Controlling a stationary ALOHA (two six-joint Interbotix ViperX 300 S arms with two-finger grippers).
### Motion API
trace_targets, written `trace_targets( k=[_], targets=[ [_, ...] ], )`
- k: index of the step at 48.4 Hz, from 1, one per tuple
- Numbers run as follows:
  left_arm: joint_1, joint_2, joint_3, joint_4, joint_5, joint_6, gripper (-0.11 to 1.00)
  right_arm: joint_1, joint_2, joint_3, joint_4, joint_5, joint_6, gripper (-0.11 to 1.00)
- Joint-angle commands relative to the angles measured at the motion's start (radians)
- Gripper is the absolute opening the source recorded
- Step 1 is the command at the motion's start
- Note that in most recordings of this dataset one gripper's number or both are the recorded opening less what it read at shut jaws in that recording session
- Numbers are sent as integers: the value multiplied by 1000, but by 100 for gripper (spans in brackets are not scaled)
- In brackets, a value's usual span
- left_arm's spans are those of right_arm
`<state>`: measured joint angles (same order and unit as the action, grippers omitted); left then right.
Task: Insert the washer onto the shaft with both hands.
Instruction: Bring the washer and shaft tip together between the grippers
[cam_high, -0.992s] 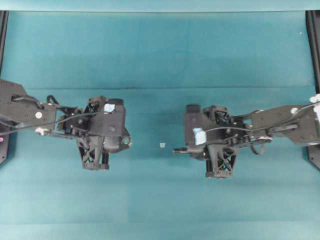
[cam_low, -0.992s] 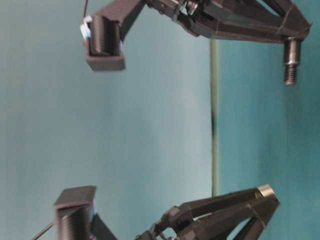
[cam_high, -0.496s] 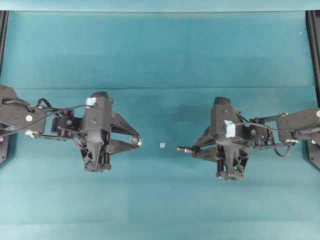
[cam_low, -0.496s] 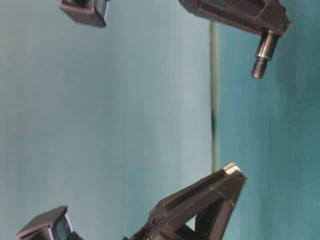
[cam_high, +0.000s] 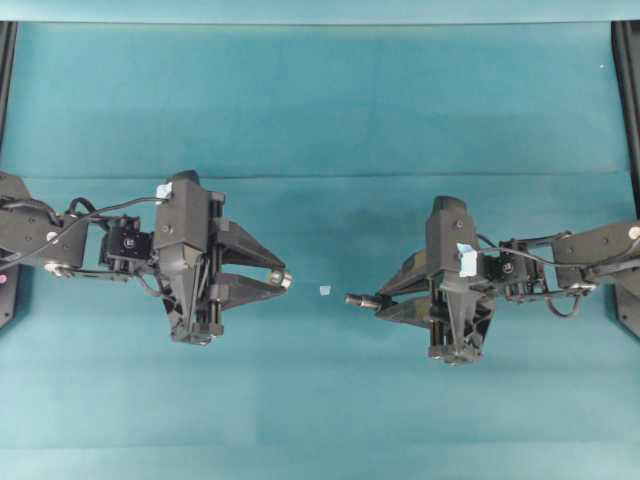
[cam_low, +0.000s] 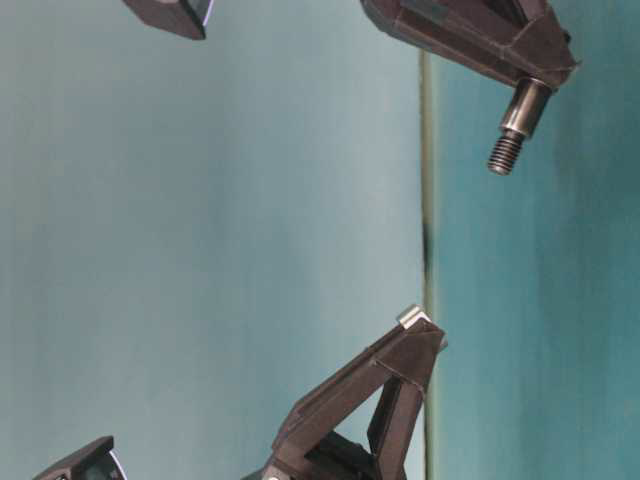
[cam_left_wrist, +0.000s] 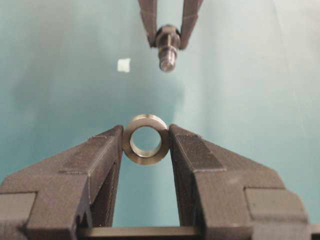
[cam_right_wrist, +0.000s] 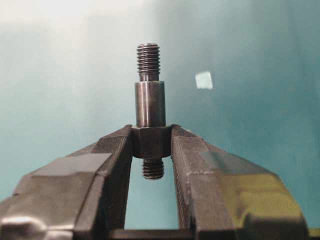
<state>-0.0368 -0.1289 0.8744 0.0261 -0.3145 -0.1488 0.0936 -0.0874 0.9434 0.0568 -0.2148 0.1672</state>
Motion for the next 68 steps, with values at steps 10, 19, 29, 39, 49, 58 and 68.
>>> trace_targets(
  k=[10, 19, 29, 39, 49, 58, 68],
  targets=[
    [-2, 2, -21, 0, -14, -3, 35, 8, 18, -5, 3, -41, 15, 0],
    [-2, 18, -29, 0, -26, -3, 35, 9, 28, -5, 3, -78, 17, 0],
    [-2, 52, -31, 0, -58, -14, 35, 11, 32, -5, 3, -103, 26, 0],
    [-5, 69, -46, 0, -87, -28, 35, 11, 32, 12, 5, -149, 48, 0],
    [-6, 83, -61, 0, -91, -28, 35, 11, 41, 23, 3, -167, 58, 0],
    [-17, 104, -86, 0, -91, -28, 35, 11, 58, 18, 5, -175, 58, 0],
    [-23, 132, -109, 0, -91, -29, 35, 11, 74, 12, 3, -212, 58, 0]
  ],
)
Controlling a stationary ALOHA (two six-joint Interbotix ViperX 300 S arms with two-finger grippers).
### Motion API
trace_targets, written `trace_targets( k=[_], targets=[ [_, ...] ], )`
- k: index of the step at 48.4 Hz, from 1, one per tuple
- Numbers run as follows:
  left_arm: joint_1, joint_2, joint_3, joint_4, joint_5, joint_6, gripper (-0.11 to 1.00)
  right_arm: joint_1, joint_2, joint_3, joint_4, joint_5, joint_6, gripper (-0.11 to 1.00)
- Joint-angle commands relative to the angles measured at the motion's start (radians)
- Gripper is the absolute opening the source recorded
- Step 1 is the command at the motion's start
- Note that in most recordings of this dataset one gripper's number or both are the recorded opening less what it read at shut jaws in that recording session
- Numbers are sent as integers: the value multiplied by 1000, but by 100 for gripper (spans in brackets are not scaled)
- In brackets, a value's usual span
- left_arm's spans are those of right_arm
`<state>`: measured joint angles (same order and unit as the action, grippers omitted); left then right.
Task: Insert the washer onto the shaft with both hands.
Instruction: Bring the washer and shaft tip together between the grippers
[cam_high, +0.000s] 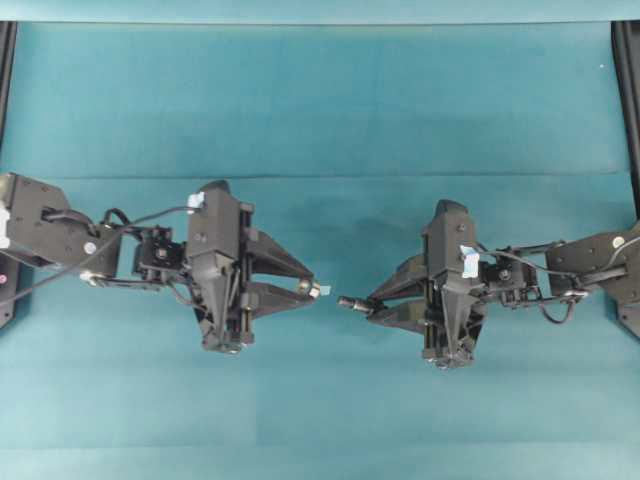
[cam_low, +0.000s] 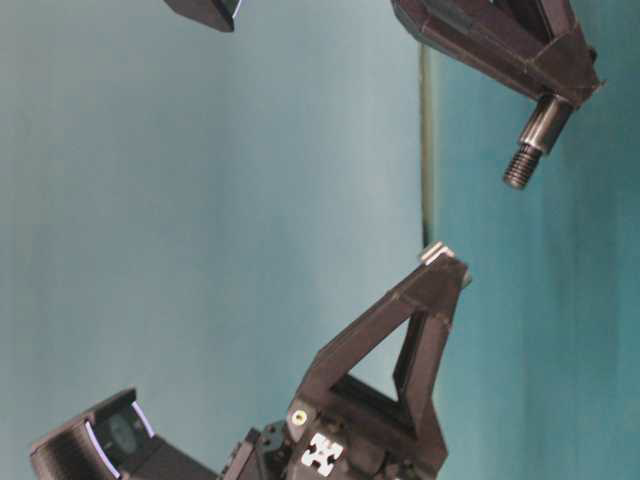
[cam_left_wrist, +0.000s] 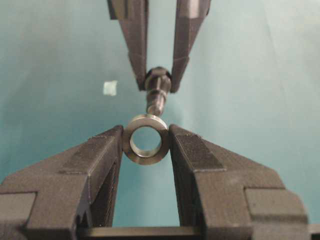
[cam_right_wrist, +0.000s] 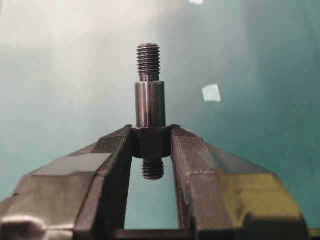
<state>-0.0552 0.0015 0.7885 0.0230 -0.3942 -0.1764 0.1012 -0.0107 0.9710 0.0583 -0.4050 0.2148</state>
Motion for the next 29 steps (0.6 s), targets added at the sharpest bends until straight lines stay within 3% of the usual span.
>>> trace_targets(
  k=[1, 29],
  targets=[
    [-5, 5, -26, 5, -11, 0, 35, 3, -2, -15, 2, -23, 11, 0],
    [-8, 51, -57, 5, -9, 0, 35, 3, 3, -26, 2, -41, 11, 0]
  ],
)
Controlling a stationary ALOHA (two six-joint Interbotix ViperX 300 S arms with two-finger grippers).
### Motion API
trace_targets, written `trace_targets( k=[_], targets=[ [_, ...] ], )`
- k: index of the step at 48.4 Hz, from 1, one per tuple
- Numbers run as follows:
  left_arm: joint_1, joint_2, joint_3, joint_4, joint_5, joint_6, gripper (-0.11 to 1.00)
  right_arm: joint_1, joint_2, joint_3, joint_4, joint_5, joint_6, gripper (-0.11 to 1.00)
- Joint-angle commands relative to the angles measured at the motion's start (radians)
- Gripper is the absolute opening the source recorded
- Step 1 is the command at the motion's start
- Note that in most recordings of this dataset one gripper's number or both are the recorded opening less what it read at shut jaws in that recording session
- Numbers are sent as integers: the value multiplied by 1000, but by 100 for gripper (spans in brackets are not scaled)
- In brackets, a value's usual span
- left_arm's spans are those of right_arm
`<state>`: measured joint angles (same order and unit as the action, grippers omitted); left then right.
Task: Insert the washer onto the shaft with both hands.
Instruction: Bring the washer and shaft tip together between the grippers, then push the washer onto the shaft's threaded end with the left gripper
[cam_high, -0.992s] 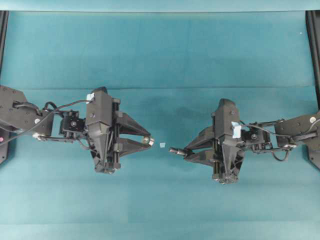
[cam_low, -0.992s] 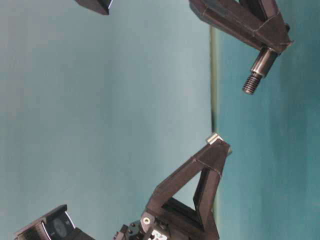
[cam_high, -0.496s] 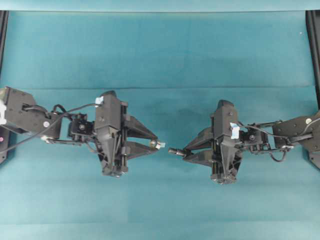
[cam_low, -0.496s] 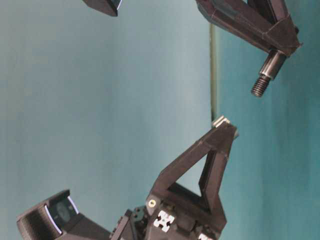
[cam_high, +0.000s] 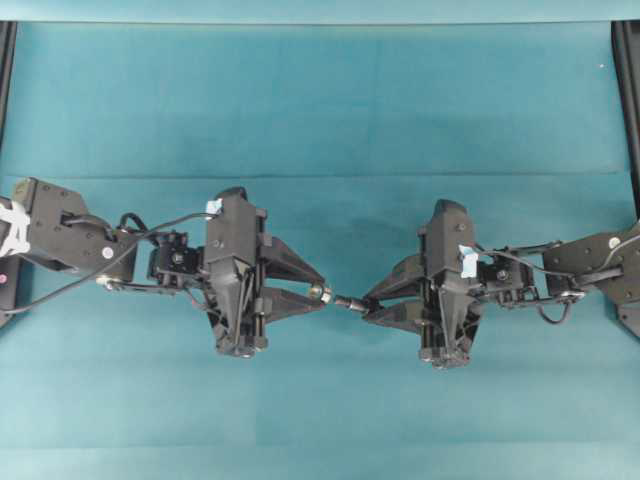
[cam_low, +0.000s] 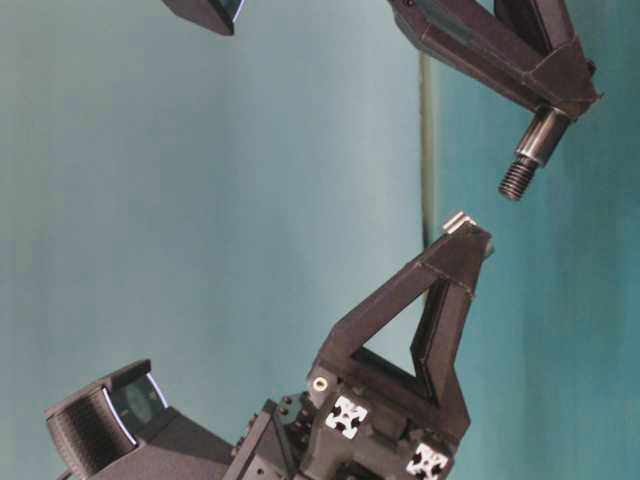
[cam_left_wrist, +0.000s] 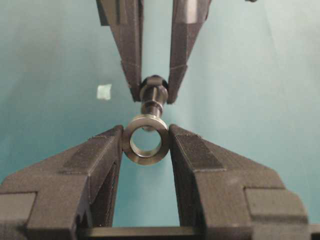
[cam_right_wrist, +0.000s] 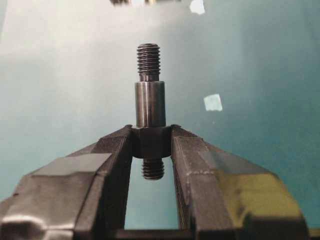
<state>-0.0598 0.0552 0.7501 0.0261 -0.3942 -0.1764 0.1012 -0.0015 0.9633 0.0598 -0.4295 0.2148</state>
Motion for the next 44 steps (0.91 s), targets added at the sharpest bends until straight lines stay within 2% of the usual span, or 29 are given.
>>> trace_targets(
  k=[1, 44],
  targets=[
    [-3, -2, -18, 0, -9, 0, 35, 3, -5, -20, 0, -17, 11, 0],
    [-3, 40, -49, 0, -11, -2, 35, -6, -3, -25, 0, -32, 8, 0]
  ],
)
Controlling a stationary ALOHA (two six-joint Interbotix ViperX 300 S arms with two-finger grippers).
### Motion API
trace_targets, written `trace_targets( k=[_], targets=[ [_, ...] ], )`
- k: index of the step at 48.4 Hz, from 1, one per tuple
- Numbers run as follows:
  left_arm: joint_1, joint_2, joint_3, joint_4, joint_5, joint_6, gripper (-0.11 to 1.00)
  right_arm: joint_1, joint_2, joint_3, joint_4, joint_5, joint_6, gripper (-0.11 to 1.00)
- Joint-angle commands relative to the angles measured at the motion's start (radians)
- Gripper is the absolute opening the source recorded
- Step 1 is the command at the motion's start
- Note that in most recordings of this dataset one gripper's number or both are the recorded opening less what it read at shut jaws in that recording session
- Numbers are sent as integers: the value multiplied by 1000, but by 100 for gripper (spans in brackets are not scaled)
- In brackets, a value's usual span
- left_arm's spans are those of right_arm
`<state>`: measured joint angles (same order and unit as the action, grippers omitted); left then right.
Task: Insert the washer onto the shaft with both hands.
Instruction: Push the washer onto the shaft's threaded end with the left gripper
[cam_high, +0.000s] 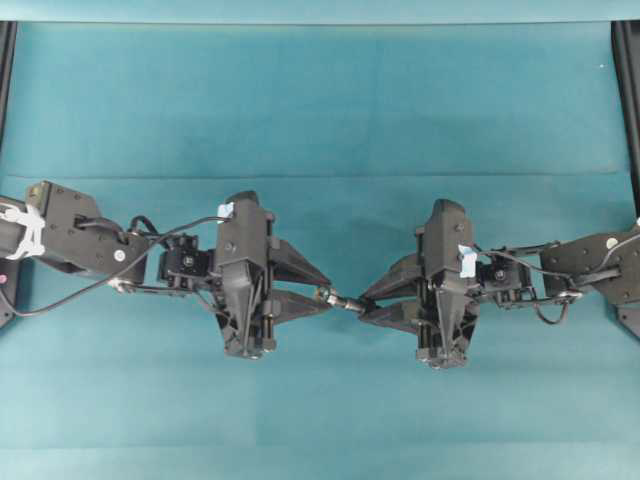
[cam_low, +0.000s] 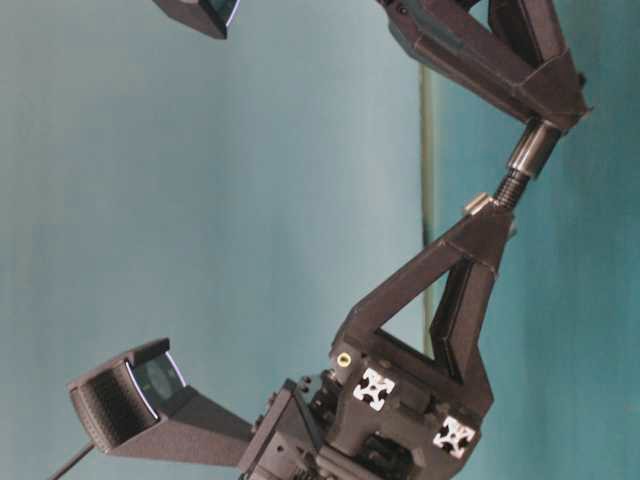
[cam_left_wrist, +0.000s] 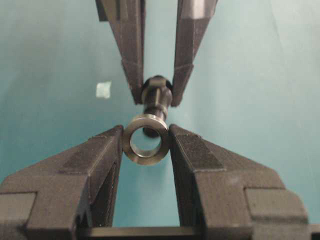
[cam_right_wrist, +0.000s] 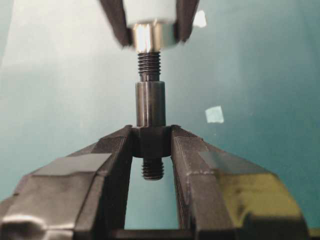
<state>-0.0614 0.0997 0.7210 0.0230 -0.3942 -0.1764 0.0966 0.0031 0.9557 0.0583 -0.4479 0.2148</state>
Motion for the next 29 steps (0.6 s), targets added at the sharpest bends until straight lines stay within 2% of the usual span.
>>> trace_targets(
  k=[1, 29],
  targets=[
    [-2, -5, -21, 3, -11, -2, 35, -2, -8, -15, 2, -14, 8, 0],
    [-2, 18, -43, 3, -9, -2, 35, -8, 0, -31, 2, -23, 2, 0]
  ],
)
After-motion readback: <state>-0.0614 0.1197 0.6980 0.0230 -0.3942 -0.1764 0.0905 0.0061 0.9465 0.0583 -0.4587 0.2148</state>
